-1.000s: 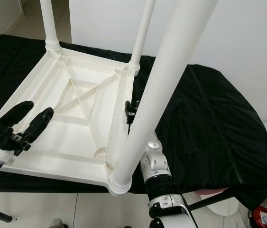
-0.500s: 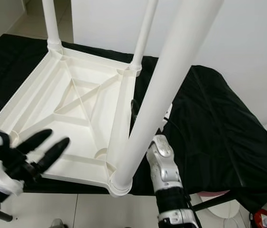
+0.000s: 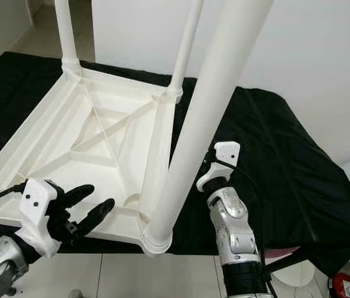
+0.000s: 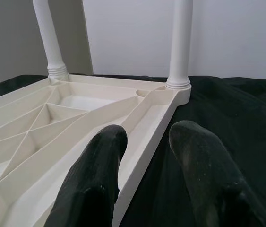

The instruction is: Building children table

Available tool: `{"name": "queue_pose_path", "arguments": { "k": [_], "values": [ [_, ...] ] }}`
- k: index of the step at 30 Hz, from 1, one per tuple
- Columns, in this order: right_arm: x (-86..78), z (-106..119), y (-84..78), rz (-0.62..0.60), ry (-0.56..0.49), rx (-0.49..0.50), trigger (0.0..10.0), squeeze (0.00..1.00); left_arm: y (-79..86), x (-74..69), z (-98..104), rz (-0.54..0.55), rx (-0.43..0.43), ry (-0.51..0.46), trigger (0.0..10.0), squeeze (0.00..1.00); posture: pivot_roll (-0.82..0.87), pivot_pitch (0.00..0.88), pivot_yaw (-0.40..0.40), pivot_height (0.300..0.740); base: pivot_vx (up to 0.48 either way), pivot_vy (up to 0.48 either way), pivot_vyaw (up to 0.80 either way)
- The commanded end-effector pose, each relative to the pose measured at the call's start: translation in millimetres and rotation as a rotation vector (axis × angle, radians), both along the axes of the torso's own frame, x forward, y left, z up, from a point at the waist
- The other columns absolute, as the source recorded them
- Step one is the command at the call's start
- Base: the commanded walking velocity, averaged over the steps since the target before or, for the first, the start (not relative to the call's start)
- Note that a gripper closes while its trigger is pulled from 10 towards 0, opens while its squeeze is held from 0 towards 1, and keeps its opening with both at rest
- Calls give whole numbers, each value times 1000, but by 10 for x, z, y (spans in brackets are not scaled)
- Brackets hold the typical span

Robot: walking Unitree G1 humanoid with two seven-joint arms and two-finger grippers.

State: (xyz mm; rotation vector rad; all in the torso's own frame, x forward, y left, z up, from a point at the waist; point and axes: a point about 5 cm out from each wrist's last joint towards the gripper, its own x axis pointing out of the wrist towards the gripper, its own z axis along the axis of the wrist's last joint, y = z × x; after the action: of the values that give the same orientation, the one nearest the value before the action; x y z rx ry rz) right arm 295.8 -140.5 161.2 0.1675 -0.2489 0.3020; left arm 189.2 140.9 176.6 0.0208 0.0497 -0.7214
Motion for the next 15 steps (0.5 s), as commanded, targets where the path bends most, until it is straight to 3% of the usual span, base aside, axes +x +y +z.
{"name": "queue_pose_path", "arguments": {
  "k": [1,15],
  "values": [
    [-40,-15,-14,-5,11,-10,10000,0,-117,-86,-18,-267,-1,4,10000,0,33,6,-137,740,0,0,0],
    [-171,-41,-84,-6,32,-27,10000,0,-155,-116,-80,-339,36,3,10000,0,34,1,-141,740,0,0,0]
  ]
}}
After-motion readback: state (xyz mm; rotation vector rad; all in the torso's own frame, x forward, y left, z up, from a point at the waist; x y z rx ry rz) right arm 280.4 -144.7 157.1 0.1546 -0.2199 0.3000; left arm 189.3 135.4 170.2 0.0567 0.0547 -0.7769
